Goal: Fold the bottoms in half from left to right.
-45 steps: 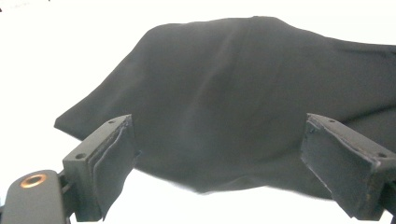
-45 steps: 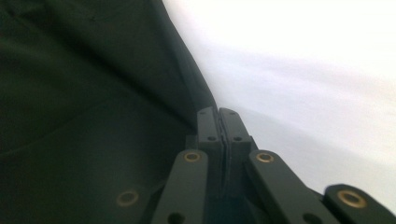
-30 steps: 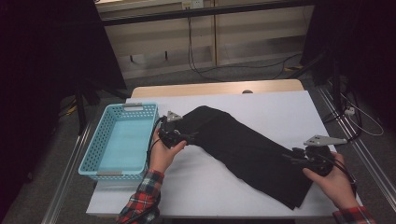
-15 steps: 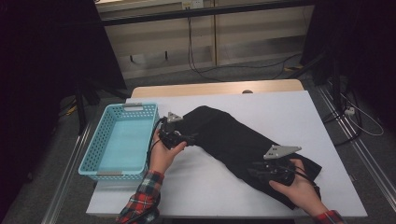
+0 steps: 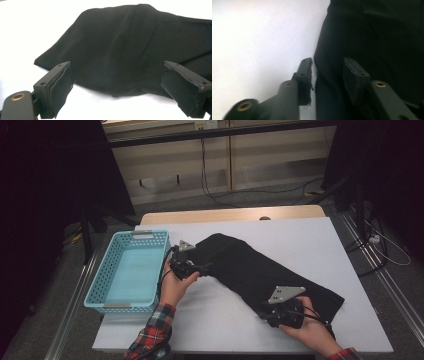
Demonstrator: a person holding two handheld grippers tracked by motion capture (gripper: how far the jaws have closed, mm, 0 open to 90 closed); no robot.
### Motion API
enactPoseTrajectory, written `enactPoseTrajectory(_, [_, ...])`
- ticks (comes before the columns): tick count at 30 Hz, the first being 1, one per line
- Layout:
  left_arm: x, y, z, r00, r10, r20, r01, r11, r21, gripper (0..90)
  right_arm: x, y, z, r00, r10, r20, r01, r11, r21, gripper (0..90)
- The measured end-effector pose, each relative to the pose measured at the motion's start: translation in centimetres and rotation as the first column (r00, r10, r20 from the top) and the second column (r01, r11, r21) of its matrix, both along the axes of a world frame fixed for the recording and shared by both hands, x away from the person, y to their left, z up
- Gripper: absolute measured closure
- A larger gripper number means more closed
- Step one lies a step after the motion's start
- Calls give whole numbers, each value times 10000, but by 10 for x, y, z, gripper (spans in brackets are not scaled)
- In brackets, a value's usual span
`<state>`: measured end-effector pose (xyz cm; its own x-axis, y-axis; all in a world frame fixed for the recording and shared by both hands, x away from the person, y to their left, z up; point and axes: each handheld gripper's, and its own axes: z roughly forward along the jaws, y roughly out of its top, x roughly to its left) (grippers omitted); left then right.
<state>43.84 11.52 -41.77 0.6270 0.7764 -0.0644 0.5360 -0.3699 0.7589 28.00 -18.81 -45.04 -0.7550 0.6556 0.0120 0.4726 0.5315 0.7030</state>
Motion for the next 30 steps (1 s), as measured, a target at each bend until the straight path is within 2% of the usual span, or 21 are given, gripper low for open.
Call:
enactPoseTrajectory(1, [0, 0, 0, 10000, -2, -8, 2, 10000, -2, 113, 0, 0, 0, 9999, 10, 101, -9, 9999, -104, 703])
enactPoseTrajectory(2, [0, 0, 0, 10000, -3, -18, 3, 10000, 0, 114, -1, 0, 1, 9998, 41, 178, -37, 9998, -200, 800])
enactPoseTrajectory(3, [0, 0, 0, 10000, 7, -35, -7, 10000, 3, 114, -1, -1, 2, 9998, 143, 167, -138, 9995, -269, 845])
enactPoseTrajectory(8, [1, 1, 0, 10000, -14, -16, 15, 10000, 31, 113, -3, -7, 5, 9993, 204, -308, -202, 9998, 56, 864])
enactPoseTrajectory(15, [3, 3, -1, 9995, 263, -146, -261, 9996, 80, 114, -14, -21, 8, 9976, 391, -578, -367, 9985, 417, 859])
enactPoseTrajectory(17, [4, 4, -3, 9993, 352, -148, -350, 9993, 156, 114, -14, -21, 8, 9973, 401, -609, -375, 9983, 440, 807])
enactPoseTrajectory(19, [5, 4, -4, 9988, 409, -256, -403, 9989, 234, 114, -13, -20, 8, 9979, 276, -583, -248, 9985, 486, 687])
enactPoseTrajectory(22, [8, 5, -7, 9978, 569, -341, -562, 9982, 211, 114, -12, -21, 12, 9988, 104, -479, -62, 9962, 873, 599])
enactPoseTrajectory(24, [10, 7, -8, 9970, 677, -380, -665, 9973, 310, 114, -11, -24, 16, 9994, -13, -335, 48, 9946, 1035, 574])
enactPoseTrajectory(27, [15, 10, -12, 9932, 1001, -599, -988, 9948, 245, 114, -9, -27, 18, 9994, -289, -215, 314, 9915, 1259, 522])
enactPoseTrajectory(29, [19, 10, -14, 9923, 1116, -545, -1102, 9935, 281, 114, -8, -29, 18, 9987, -476, -167, 493, 9908, 1260, 459])
enactPoseTrajectory(30, [20, 10, -15, 9924, 1113, -531, -1094, 9933, 362, 114, -7, -30, 18, 9983, -568, -154, 583, 9899, 1291, 459])
